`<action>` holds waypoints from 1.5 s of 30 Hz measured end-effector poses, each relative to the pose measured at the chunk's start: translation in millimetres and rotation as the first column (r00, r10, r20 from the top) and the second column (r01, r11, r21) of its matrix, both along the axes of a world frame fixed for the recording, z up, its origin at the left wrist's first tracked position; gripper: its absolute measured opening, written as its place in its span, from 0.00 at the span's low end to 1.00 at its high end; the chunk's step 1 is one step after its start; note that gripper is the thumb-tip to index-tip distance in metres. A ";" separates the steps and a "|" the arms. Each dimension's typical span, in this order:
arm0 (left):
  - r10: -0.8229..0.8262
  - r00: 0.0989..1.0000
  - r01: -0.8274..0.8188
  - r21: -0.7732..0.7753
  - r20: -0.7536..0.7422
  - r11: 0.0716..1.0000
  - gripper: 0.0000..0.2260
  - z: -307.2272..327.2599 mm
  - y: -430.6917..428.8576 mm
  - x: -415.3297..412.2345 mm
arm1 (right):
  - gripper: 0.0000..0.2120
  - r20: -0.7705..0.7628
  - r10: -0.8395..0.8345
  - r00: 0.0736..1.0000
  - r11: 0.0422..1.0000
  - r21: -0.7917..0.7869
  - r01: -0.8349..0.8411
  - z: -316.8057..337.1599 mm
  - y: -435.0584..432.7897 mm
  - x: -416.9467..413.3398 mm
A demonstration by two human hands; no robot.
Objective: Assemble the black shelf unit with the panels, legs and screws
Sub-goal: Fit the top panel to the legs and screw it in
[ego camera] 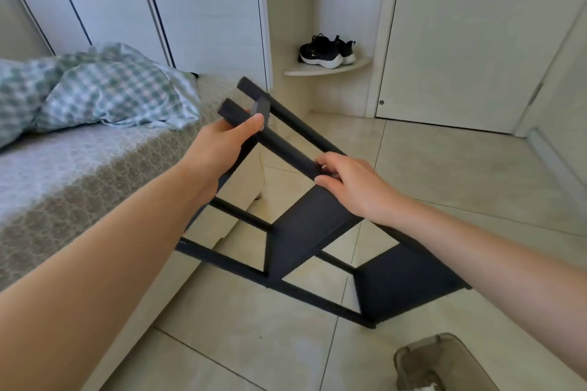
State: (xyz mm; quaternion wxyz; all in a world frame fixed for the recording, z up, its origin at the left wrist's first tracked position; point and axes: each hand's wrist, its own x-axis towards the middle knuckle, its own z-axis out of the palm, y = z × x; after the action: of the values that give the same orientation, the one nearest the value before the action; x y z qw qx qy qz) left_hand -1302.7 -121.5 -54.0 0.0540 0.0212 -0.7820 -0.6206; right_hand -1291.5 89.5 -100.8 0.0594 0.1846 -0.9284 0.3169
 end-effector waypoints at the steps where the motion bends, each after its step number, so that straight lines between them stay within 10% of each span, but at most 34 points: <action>1: -0.002 1.000 0.001 -0.019 -0.026 1.000 0.13 5.9 2.4 -1.2 | 0.16 -0.010 -0.007 1.000 1.000 -0.021 0.007 1.4 -0.4 -0.2; 21: 0.047 0.931 -0.167 -0.307 -0.362 0.937 0.10 46.2 58.6 12.9 | 0.11 0.162 -0.056 0.985 0.875 -0.468 0.127 -12.8 4.0 12.3; 34: -0.129 0.927 0.021 -0.296 -0.352 0.955 0.19 15.8 64.2 84.1 | 0.11 0.404 0.018 0.914 0.871 -0.455 0.184 -24.3 18.0 73.3; 45: -0.210 0.911 0.066 -0.377 -0.356 0.924 0.17 -7.8 57.0 118.4 | 0.09 0.354 -0.346 0.869 0.694 -0.526 0.491 -24.4 75.5 79.7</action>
State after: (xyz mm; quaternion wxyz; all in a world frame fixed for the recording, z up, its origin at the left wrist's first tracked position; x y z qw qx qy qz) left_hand -1184.2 -64.5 -61.8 0.1665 -0.1690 -0.8544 -0.4622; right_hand -1211.8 165.1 -125.2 0.0793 -0.0993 -0.7966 0.5911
